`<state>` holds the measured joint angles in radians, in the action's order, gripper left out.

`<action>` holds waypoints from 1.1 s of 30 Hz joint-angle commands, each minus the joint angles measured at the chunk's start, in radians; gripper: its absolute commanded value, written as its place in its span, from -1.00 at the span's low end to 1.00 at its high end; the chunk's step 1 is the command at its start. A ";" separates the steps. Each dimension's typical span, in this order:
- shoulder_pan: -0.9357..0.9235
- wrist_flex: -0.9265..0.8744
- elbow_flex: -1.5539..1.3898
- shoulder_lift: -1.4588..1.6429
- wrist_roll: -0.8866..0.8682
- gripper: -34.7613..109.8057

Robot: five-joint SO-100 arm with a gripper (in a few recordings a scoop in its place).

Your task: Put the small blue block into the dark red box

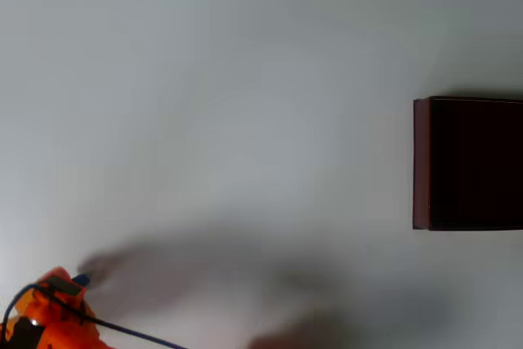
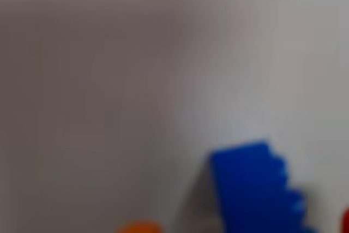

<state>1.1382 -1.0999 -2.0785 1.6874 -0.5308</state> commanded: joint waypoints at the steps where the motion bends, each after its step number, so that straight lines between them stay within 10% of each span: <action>1: 0.003 0.006 -0.012 0.006 0.006 -0.29; 33: -0.133 -0.221 -0.009 0.341 0.078 -0.52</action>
<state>1.0753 -1.2272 -2.0785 1.8239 -0.4709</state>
